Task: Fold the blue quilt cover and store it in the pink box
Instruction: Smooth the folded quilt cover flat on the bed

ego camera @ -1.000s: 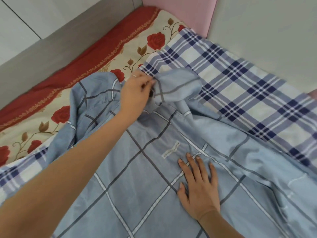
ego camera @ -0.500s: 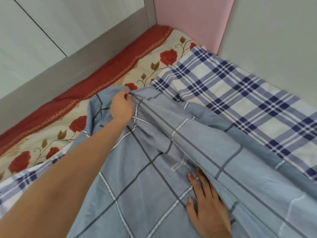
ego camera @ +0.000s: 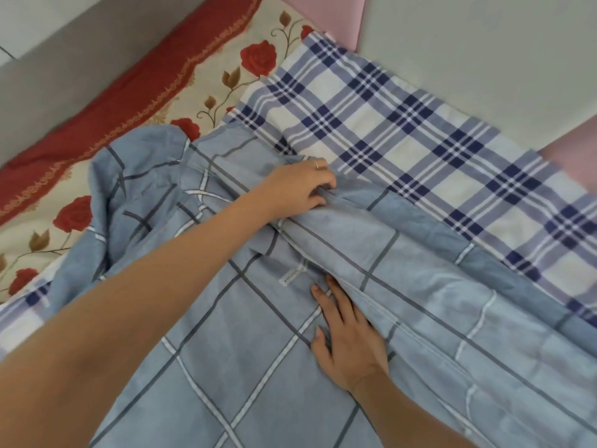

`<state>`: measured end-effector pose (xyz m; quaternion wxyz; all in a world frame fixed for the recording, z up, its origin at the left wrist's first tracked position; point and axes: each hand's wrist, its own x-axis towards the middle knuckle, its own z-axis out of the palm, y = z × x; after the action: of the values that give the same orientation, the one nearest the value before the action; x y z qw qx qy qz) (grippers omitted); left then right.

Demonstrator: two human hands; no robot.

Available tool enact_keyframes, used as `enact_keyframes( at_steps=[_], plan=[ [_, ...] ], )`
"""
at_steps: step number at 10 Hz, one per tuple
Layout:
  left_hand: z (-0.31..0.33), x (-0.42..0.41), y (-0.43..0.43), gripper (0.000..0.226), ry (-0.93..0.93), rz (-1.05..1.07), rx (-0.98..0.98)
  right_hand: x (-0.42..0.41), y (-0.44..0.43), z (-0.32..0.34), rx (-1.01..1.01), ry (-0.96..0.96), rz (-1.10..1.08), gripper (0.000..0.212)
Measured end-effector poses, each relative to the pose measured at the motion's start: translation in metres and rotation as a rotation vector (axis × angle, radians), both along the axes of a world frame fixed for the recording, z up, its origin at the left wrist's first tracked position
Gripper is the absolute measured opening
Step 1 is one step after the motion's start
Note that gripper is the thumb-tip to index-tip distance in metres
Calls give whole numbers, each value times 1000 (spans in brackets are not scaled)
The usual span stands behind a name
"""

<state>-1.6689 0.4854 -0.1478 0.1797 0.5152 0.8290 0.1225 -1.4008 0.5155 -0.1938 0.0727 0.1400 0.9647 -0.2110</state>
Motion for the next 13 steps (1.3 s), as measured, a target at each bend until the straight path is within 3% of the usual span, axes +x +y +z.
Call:
enact_keyframes(
  at_steps=[1,2,3,4,5,6,8,9,10,11,12,13],
  plan=[
    [0,-1,0,20,16,74,79,-2,1,-2,2,21,16,64],
    [5,1,-4,36,-53,86,15,-2,1,-1,-10,9,31,64],
    [18,6,-3,60,-181,42,-255,2,-1,-2,1,6,33,63],
    [23,6,-1,59,-208,34,-261,6,0,-2,22,11,21,63],
    [19,2,6,39,-129,93,-59,6,2,-4,84,25,38,63],
    [12,-5,22,33,-53,294,182,4,3,-8,172,40,103,65],
    [-11,-10,46,57,-129,499,-71,1,0,-8,188,31,110,65],
    [9,2,44,71,42,469,-33,0,0,-10,186,51,106,64],
    [25,64,6,56,241,546,425,-1,1,-9,158,53,90,64],
    [4,197,-60,38,206,808,556,0,2,-10,122,53,100,63],
    [-25,350,-100,35,-11,1012,326,-1,2,-7,116,36,78,66],
    [-29,432,-99,35,-278,902,354,0,2,-6,161,25,105,69]
  ],
)
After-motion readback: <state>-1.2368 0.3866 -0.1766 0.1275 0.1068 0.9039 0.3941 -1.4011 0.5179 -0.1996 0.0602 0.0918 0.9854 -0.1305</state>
